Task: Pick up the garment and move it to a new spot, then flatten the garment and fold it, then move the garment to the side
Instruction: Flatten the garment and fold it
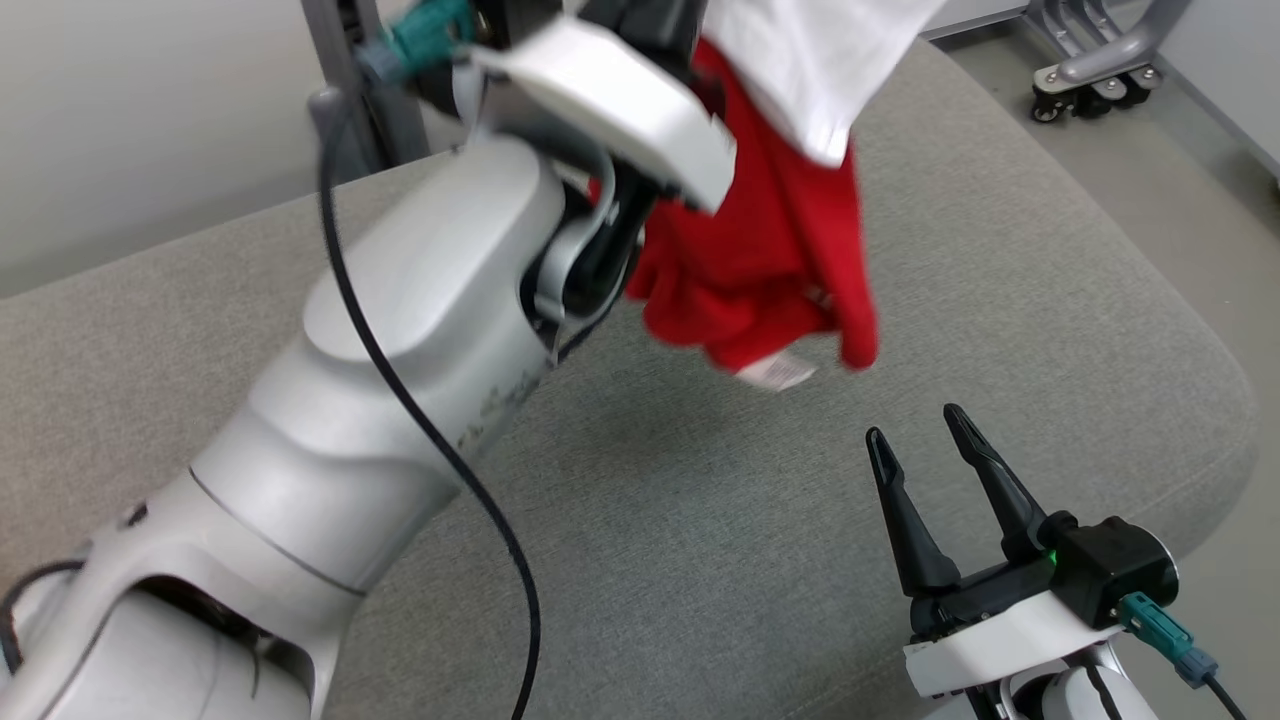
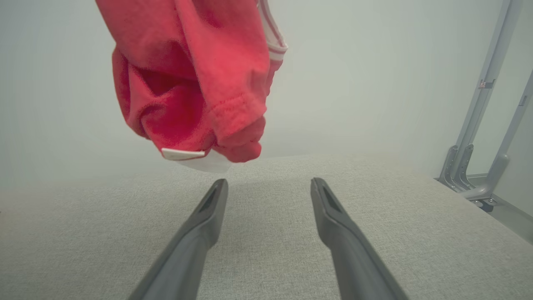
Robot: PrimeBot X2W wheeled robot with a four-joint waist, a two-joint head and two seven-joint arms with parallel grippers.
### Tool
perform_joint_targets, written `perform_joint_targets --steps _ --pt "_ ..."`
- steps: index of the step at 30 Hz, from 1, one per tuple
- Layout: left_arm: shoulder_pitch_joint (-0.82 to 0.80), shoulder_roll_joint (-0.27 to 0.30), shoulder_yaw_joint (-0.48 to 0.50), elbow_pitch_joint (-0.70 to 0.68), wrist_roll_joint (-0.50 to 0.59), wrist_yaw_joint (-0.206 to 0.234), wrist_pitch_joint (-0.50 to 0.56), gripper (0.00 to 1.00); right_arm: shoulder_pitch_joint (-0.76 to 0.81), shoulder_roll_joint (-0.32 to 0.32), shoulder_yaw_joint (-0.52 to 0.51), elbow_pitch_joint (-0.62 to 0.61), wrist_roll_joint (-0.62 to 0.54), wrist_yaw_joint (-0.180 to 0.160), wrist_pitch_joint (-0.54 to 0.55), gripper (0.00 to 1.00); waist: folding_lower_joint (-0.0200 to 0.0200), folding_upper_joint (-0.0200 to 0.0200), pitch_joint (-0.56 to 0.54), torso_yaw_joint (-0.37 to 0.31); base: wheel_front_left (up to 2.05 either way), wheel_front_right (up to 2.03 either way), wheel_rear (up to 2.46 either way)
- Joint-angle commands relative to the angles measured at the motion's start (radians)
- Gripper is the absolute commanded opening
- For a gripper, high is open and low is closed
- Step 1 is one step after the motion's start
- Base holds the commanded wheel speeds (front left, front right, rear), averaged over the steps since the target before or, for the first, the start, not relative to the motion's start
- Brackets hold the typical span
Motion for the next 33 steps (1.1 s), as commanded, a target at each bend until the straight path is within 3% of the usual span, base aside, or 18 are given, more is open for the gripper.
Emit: perform_joint_targets --steps 1,8,12,14,19,20,21,22,24,29,33 --pt "-0.054 0.003 0.017 -0.019 -0.038 0.018 -0.008 0.00 0.010 -0.005 0.003 0.004 0.007 0.000 -0.006 1.00 0.0000 0.0000 -0.014 -0.018 0.00 0.00 0.00" --pt "0.025 0.007 0.062 -0.032 -0.199 0.062 -0.007 0.00 0.012 -0.005 -0.011 -0.006 0.014 0.000 -0.006 1.00 0.0000 0.0000 -0.011 -0.011 0.00 0.00 0.00" --pt "0.218 0.002 0.126 -0.048 -0.274 0.033 -0.008 0.00 0.026 -0.005 -0.039 -0.009 -0.001 0.000 -0.006 1.00 0.0000 0.0000 -0.006 0.031 0.00 0.00 0.00" --pt "0.334 0.004 0.174 -0.047 -0.282 0.013 -0.008 0.00 0.036 -0.005 -0.045 -0.009 -0.011 0.000 -0.006 1.00 0.0000 0.0000 -0.006 0.055 0.00 0.00 0.00" --pt "0.571 0.004 0.403 -0.074 -0.174 -0.020 -0.008 0.02 0.032 -0.005 -0.049 -0.015 -0.031 0.000 -0.006 1.00 0.0000 0.0000 -0.005 0.111 0.00 0.00 0.00" --pt "0.613 0.002 0.450 -0.089 -0.161 -0.024 -0.008 0.14 0.031 -0.005 -0.049 -0.018 -0.034 0.000 -0.006 1.00 0.0000 0.0000 -0.006 0.120 0.00 0.00 0.00" --pt "0.653 0.002 0.490 -0.101 -0.147 -0.028 -0.008 0.36 0.032 -0.005 -0.048 -0.019 -0.037 0.000 -0.006 1.00 0.0000 0.0000 -0.007 0.130 0.00 0.00 0.00" --pt "0.687 0.002 0.518 -0.109 -0.136 -0.030 -0.007 0.48 0.033 -0.005 -0.045 -0.019 -0.039 0.000 -0.006 1.00 0.0000 0.0000 -0.009 0.138 0.00 0.00 0.00" --pt "0.740 0.003 0.577 -0.124 -0.116 -0.031 -0.007 1.00 0.036 -0.005 -0.038 -0.019 -0.038 0.000 -0.006 1.00 0.0000 0.0000 -0.012 0.153 0.00 0.00 0.00" --pt "0.861 0.005 0.760 -0.209 0.041 -0.019 -0.007 1.00 0.049 -0.005 -0.025 -0.014 -0.040 0.000 -0.006 1.00 0.0000 0.0000 -0.024 0.177 0.00 0.00 0.00" --pt "0.930 0.003 0.838 -0.302 0.150 0.011 -0.007 1.00 0.057 -0.005 -0.025 -0.012 -0.041 0.000 -0.006 1.00 0.0000 0.0000 -0.028 0.183 0.00 0.00 0.00"
